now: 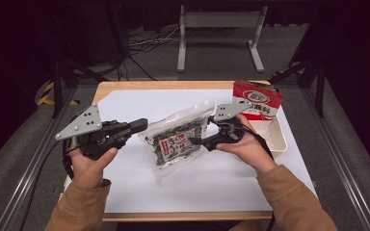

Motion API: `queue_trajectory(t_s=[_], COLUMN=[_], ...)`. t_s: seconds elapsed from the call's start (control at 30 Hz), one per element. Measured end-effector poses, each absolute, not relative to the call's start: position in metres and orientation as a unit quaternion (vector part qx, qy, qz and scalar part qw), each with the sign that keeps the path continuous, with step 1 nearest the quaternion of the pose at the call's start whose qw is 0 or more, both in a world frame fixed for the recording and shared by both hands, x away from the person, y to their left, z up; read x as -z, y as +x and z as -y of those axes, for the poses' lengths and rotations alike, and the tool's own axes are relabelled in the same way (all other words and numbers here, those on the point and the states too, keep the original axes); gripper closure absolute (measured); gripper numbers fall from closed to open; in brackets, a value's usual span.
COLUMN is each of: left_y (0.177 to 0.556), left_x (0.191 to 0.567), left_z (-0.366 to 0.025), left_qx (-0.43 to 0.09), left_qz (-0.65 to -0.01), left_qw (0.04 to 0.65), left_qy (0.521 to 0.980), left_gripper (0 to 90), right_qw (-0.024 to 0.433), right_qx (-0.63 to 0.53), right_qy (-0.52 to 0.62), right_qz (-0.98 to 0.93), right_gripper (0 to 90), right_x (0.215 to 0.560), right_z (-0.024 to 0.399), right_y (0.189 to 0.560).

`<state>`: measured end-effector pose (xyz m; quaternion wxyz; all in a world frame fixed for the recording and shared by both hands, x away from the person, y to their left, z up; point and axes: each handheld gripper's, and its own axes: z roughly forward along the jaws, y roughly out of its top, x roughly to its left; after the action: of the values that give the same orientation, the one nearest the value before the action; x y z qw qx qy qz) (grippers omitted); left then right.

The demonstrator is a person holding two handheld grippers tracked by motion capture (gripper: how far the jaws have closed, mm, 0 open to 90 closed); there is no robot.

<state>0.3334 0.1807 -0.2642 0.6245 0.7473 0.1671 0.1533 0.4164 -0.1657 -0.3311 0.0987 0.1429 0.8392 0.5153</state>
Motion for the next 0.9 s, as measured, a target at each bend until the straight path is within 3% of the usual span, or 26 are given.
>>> queue_trajectory(t_s=[0.17, 0.4, 0.9], left_y=[0.3335, 0.3352, 0.3376], left_x=[0.2643, 0.2658, 0.2666], left_z=[-0.1815, -0.183, -0.1894], left_qx=[-0.154, -0.153, -0.159], left_qz=[-0.17, -0.177, -0.189], left_qw=[0.625, 0.628, 0.633], left_qy=[0.746, 0.742, 0.734], left_gripper=[90.0, 90.0, 90.0], right_qw=[0.09, 0.094, 0.049], right_qx=[-0.52, -0.506, -0.513], right_qy=[0.138, 0.11, 0.066], right_qz=[-0.838, -0.851, -0.855], right_gripper=[28.5, 45.4, 69.5], right_x=[0.3332, 0.3307, 0.3272], right_z=[0.1585, 0.1563, 0.1646], right_y=[0.4171, 0.4143, 0.4143])
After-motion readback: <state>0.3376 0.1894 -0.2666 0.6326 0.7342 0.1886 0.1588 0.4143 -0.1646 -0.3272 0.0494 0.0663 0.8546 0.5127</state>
